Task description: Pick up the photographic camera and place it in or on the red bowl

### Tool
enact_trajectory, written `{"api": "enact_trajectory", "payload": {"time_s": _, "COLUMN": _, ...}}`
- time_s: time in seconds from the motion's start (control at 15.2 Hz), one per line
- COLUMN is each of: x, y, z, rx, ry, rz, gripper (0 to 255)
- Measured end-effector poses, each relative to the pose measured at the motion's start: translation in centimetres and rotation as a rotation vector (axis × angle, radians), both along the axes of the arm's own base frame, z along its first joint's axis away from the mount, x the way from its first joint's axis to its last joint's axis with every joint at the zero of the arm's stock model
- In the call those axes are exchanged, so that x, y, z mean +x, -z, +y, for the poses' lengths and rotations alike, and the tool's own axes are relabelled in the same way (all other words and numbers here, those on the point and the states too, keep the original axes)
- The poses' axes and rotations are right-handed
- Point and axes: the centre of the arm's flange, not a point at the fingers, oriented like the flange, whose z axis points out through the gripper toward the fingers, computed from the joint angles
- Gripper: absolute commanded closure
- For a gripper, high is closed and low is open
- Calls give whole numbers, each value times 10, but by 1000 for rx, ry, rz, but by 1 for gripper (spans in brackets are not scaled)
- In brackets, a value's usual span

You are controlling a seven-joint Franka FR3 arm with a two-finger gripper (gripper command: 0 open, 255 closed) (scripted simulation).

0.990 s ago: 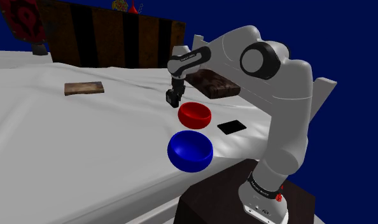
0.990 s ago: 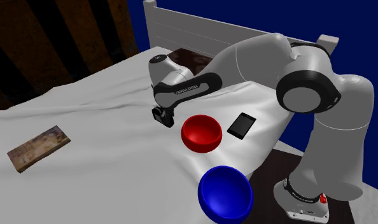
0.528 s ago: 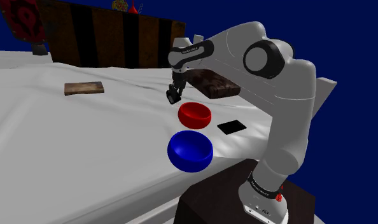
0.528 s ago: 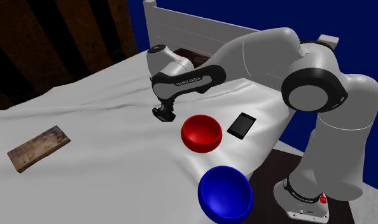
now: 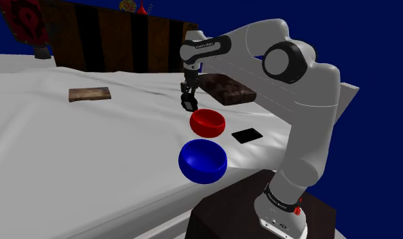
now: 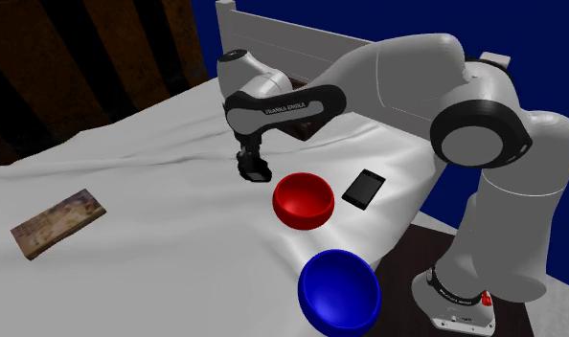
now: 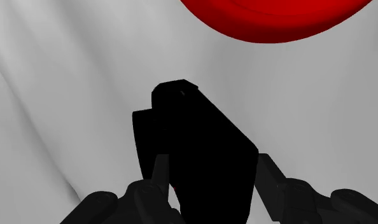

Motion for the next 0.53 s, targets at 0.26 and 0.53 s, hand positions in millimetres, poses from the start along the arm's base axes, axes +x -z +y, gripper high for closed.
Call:
{"api": "enact_trajectory", "payload": {"time_s": 0.26, "x": -1, "y": -22, "z": -1, "rx": 0, "ry": 0, "rz": 0, "gripper": 255}}
{"api": "enact_trajectory", "payload": {"time_s": 0.53, "x": -1, "y": -44, "z": -1, "rx": 0, "ry": 0, "rz": 0, "gripper": 255}}
